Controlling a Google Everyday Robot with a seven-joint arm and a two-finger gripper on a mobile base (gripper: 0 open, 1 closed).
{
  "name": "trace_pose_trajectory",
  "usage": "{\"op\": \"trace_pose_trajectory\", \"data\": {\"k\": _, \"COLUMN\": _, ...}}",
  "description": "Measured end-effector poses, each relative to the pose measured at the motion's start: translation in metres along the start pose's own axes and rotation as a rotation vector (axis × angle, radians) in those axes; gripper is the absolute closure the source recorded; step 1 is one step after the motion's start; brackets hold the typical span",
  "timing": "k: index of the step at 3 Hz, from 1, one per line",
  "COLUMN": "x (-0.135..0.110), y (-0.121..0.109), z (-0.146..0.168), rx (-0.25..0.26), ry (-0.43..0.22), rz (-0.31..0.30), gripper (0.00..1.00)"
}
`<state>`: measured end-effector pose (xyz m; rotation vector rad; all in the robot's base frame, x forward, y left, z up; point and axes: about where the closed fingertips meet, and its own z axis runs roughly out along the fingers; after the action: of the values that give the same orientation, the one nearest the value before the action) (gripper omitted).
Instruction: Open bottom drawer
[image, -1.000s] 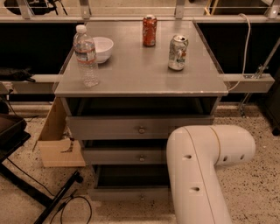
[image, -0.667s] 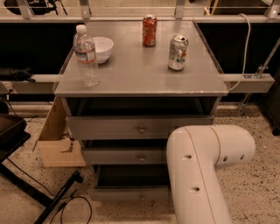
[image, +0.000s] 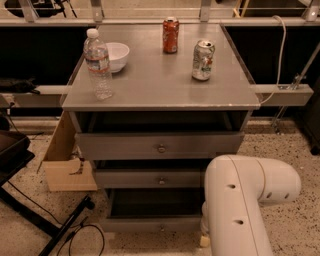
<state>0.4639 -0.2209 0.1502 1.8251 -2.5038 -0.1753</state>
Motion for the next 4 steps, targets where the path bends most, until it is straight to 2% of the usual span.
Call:
{"op": "trace_pose_trajectory", "data": {"k": 1, "x": -0.001, "y": -0.001, "z": -0.006, "rx": 0.0, "ry": 0.0, "rz": 0.0, "gripper": 0.66}}
{"op": "trace_pose_trajectory", "data": {"k": 2, "x": -0.002, "y": -0.004, "z": -0.013, "rx": 0.0, "ry": 0.0, "rz": 0.0, "gripper": 0.97}}
{"op": "trace_pose_trajectory", "data": {"k": 4, "x": -0.004, "y": -0.012, "z": -0.016, "rx": 0.0, "ry": 0.0, "rz": 0.0, "gripper": 1.0}}
